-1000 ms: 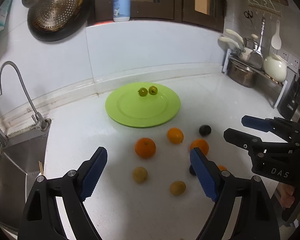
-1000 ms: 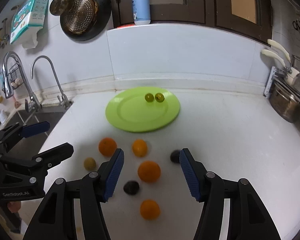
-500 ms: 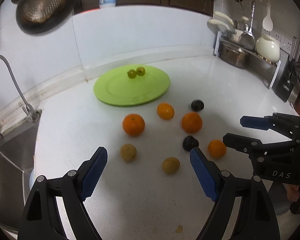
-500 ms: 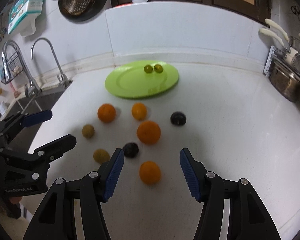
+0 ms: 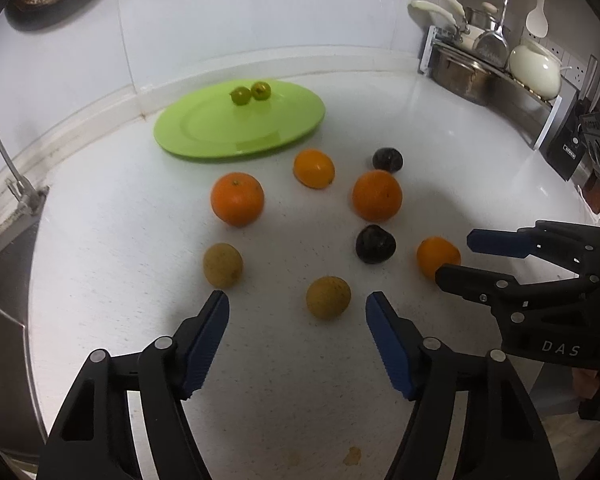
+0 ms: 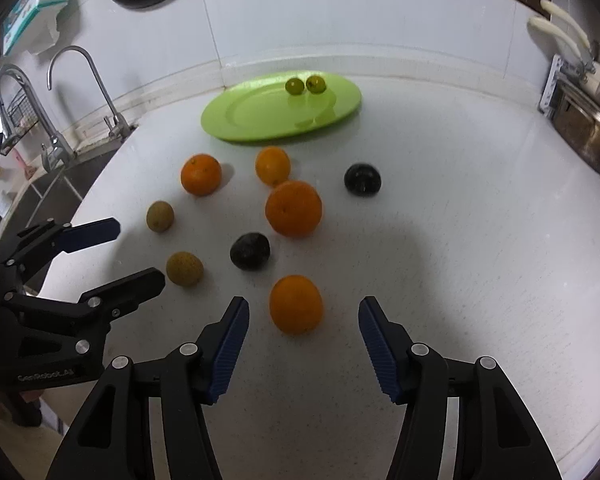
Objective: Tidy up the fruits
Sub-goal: 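Grasp a brown kiwi with the left gripper while the right gripper grasps an orange, then carry the kiwi in the left gripper and orange in the right gripper over the plate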
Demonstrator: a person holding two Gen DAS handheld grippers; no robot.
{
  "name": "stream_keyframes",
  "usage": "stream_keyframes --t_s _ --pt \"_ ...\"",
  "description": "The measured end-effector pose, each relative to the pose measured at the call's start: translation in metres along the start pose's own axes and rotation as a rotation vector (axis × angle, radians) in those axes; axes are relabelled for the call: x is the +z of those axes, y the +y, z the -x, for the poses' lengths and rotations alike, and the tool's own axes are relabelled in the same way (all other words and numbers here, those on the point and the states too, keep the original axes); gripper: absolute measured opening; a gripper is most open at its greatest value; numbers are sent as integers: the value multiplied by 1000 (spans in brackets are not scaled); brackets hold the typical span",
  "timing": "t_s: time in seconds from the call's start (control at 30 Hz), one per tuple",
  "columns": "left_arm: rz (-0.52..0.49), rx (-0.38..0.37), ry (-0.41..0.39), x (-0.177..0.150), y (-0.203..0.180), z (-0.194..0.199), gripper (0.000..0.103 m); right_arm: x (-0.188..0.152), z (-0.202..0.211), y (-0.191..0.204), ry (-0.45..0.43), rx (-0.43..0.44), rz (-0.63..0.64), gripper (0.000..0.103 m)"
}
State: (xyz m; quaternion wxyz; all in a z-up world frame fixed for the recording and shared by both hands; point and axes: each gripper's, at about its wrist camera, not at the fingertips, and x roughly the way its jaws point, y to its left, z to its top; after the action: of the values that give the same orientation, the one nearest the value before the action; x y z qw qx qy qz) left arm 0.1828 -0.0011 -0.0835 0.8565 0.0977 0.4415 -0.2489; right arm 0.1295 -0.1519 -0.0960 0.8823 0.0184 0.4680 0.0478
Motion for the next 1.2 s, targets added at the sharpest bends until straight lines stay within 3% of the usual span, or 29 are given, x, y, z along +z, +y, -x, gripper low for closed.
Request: stream_keyframes --t_s 0.5,0.63,1.2 --pt "17 -74 45 1 -5 -21 40 -3 -17 -1 41 51 -13 36" --pt "20 -101 55 1 -6 -25 28 -2 -17 0 40 57 -14 33" --pt "-1 -64 -30 5 -7 5 28 8 2 10 -27 75 16 32"
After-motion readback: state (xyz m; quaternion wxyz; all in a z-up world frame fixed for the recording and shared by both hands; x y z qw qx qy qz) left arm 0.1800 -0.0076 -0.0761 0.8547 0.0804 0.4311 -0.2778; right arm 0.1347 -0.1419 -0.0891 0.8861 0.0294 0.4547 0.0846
